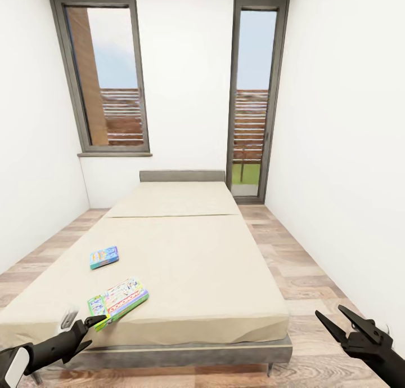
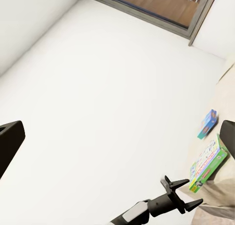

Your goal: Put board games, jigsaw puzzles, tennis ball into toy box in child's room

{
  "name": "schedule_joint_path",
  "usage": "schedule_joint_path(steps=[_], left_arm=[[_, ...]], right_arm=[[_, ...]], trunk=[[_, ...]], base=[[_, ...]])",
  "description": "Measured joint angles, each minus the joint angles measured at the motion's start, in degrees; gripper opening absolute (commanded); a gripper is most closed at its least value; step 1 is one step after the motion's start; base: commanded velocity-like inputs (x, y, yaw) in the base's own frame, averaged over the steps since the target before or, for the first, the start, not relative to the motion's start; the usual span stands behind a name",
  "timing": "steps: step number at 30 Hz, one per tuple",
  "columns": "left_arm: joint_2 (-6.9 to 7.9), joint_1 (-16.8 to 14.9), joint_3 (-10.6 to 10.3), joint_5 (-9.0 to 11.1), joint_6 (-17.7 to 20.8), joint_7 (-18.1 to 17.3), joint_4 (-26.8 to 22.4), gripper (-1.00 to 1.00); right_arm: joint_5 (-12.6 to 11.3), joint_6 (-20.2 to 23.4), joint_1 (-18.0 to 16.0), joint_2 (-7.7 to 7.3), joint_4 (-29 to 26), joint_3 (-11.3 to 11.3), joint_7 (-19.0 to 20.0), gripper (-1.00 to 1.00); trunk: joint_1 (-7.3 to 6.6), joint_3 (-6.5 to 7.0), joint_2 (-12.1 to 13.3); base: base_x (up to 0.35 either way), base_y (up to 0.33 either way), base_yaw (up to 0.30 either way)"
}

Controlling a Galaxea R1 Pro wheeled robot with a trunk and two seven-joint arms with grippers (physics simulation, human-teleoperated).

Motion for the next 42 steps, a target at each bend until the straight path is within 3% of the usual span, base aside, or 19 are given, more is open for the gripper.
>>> schedule_joint_path(steps=[42], left_arm=[[-0.09, 0.0, 0.0, 0.0, -0.1, 0.0, 0.0, 1.0]], right_arm=[[0.0, 0.0, 0.0, 0.27, 0.0, 0.1, -0.1, 1.0]], trunk=[[0.0, 0.0, 0.0]], base=[[0.033, -0.015, 0.0]])
